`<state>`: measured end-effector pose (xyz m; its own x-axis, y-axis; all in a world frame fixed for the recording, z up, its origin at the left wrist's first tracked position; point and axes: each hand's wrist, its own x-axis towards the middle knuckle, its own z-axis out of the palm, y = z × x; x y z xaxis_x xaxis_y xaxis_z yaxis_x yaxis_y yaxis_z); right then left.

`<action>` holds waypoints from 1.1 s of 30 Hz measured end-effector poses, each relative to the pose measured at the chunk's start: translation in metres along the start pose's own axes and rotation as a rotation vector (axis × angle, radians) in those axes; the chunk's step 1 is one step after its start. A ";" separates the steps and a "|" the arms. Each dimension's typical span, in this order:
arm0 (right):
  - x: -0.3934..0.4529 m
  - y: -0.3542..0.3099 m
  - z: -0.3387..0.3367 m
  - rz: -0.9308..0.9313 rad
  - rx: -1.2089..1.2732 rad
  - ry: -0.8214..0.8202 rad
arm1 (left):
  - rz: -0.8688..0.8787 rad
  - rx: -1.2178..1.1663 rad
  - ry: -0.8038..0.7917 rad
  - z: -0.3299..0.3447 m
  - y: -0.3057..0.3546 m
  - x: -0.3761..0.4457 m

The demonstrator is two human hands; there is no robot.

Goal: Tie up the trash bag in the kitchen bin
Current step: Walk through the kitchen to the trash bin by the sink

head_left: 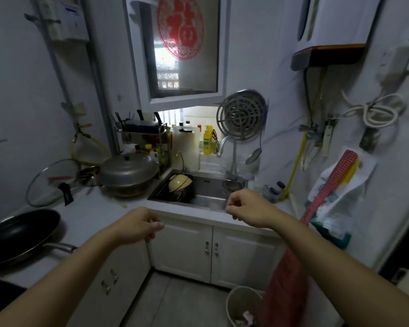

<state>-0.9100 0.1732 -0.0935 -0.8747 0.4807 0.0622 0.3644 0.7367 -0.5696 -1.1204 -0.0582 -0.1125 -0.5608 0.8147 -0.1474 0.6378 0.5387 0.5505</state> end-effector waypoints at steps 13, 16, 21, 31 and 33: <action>0.033 0.059 0.053 0.274 -0.002 0.039 | 0.200 0.046 -0.321 0.068 0.006 0.160; 0.051 0.065 0.073 0.333 0.053 0.020 | 0.251 0.075 -0.393 0.077 -0.008 0.201; 0.083 0.076 0.099 0.524 0.104 0.123 | 0.324 0.117 -0.463 0.080 -0.032 0.269; 0.101 0.118 0.146 0.778 0.185 0.078 | 0.367 0.131 -0.625 0.130 -0.042 0.335; 0.100 0.135 0.155 0.802 0.208 0.069 | 0.357 0.138 -0.645 0.143 -0.045 0.342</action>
<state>-0.9979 0.2467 -0.2912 -0.3504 0.8558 -0.3806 0.7963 0.0583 -0.6021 -1.2661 0.2269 -0.3051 0.0867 0.8862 -0.4551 0.8073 0.2052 0.5534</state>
